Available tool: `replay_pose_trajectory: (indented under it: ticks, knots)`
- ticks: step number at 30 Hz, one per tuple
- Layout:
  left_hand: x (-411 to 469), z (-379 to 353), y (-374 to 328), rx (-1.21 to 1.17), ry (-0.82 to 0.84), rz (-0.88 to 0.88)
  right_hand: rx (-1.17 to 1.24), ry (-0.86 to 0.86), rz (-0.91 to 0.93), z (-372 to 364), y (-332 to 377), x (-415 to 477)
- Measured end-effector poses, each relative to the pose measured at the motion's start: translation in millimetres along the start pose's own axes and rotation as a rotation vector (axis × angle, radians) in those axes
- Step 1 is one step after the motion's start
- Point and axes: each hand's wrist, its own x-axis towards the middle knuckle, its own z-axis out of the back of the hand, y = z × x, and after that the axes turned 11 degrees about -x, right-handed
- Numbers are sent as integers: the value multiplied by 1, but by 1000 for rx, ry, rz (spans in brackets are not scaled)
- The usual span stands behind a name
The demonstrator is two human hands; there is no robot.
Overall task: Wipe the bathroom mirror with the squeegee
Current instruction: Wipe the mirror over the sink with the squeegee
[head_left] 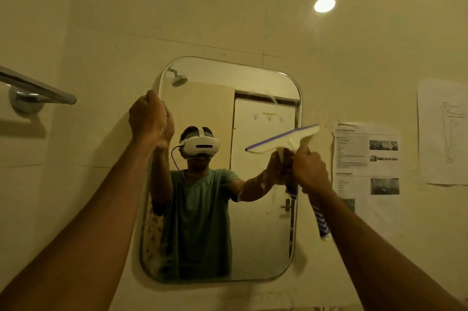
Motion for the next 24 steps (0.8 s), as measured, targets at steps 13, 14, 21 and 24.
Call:
replay_pose_trajectory:
  ticks: [13, 14, 21, 24]
  knots:
    - [13, 8, 12, 81, 101, -35, 214, -182, 157, 27, 135, 60]
    - [13, 9, 12, 55, 108, -30, 170, -198, 183, 26, 136, 61]
    - [9, 8, 13, 11, 92, -74, 185, -180, 106, -12, 79, 18]
    - [8, 10, 9, 17, 112, -79, 188, -157, -7, -34, 42, -21]
